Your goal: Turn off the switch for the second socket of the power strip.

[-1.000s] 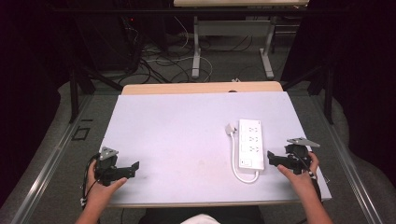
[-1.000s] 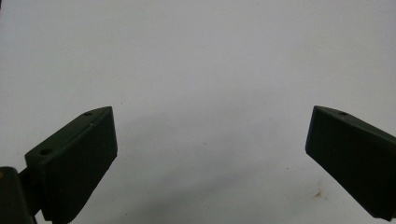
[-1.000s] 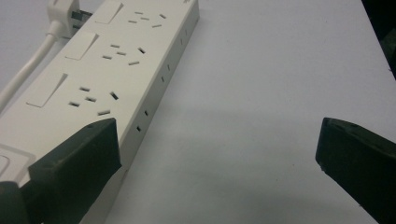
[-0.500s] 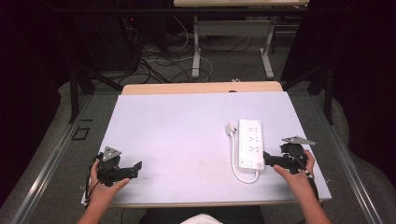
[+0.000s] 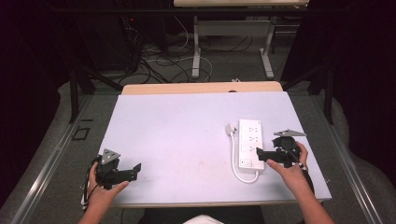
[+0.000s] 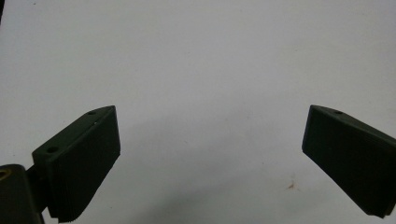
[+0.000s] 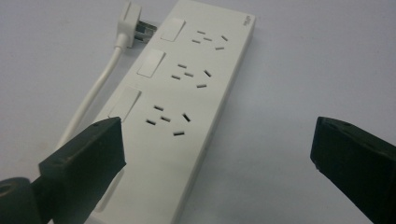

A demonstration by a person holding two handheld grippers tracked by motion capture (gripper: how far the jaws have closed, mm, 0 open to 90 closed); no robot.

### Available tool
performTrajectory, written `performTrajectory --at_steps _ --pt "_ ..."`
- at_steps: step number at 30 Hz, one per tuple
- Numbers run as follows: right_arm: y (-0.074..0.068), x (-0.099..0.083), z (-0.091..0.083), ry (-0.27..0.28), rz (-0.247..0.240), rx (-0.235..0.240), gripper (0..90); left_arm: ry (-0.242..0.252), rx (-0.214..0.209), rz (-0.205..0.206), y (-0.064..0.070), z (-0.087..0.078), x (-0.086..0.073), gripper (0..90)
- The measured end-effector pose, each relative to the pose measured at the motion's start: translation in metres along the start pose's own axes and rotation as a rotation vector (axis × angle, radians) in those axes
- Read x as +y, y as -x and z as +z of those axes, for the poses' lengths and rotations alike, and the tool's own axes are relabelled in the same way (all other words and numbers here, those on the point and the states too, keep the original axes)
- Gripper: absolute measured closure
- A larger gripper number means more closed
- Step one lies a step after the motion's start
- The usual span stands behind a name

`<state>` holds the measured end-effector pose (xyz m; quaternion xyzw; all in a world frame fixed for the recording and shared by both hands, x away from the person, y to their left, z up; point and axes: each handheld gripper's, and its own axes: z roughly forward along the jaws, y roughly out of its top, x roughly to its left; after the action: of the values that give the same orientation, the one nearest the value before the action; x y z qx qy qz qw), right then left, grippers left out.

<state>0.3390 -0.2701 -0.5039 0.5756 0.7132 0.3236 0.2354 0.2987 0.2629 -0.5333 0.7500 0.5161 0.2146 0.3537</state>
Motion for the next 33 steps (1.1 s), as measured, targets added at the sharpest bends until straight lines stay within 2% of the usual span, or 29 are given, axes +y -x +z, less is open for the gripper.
performTrajectory --at_steps 7,18,33 --pt "-0.007 0.018 -0.001 -0.007 -0.037 0.022 6.8 0.002 0.007 -0.011 0.000 0.001 -0.001 4.3" --pt "-0.017 0.035 -0.001 -0.045 -0.045 0.037 14.4 0.004 0.011 -0.014 0.000 0.000 -0.001 4.3" --pt "-0.021 0.050 0.004 -0.089 -0.081 0.067 16.8 0.009 0.018 -0.010 -0.001 0.000 -0.001 4.7"
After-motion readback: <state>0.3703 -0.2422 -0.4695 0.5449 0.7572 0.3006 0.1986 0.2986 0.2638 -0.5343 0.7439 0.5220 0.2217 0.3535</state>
